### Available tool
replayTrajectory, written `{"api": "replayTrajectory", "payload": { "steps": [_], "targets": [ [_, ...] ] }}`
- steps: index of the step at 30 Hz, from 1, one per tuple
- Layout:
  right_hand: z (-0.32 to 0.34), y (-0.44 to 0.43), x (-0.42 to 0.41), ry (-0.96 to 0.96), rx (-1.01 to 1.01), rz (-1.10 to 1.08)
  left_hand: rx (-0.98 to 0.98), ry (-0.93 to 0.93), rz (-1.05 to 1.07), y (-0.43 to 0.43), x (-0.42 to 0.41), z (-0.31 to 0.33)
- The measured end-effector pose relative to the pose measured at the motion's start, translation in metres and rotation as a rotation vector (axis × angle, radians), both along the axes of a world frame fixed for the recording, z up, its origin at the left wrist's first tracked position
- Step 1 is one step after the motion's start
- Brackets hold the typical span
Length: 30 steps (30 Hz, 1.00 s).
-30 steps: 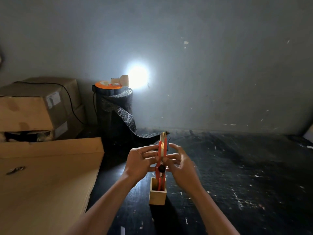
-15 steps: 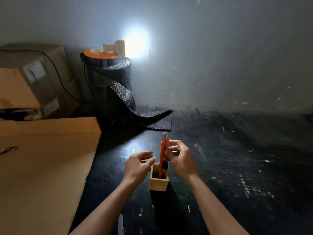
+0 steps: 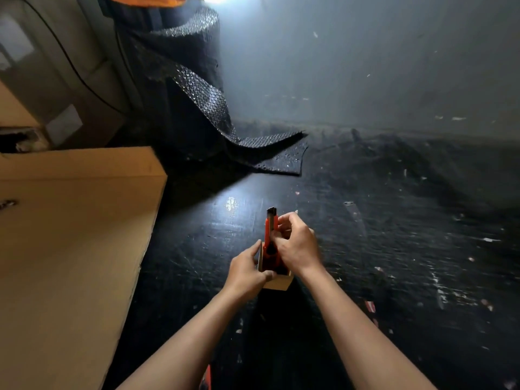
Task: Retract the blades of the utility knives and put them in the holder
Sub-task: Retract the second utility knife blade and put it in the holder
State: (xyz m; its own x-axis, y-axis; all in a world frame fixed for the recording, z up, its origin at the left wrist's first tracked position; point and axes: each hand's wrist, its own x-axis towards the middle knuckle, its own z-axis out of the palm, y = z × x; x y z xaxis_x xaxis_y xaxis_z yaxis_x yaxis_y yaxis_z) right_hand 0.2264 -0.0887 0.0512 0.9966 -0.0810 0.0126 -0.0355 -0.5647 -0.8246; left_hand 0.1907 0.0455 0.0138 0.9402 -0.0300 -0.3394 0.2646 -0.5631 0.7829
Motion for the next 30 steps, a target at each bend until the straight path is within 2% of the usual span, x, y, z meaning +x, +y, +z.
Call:
{"api": "replayTrajectory", "payload": {
  "steps": [8,20,26,30],
  "targets": [
    [-0.007,0.007,-0.005,-0.009,-0.105,0.038,-0.085,-0.039,0.047,-0.002,-0.004,0.002],
    [0.016,0.0,-0.01,-0.02,-0.167,0.01,-0.095,-0.096,0.113,0.004,-0.014,0.013],
    [0.032,-0.002,-0.043,-0.052,-0.227,0.04,-0.029,-0.123,0.098,0.023,-0.042,0.026],
    [0.035,0.006,-0.075,0.023,-0.238,0.109,0.051,-0.184,0.127,0.048,-0.08,0.025]
  ]
}}
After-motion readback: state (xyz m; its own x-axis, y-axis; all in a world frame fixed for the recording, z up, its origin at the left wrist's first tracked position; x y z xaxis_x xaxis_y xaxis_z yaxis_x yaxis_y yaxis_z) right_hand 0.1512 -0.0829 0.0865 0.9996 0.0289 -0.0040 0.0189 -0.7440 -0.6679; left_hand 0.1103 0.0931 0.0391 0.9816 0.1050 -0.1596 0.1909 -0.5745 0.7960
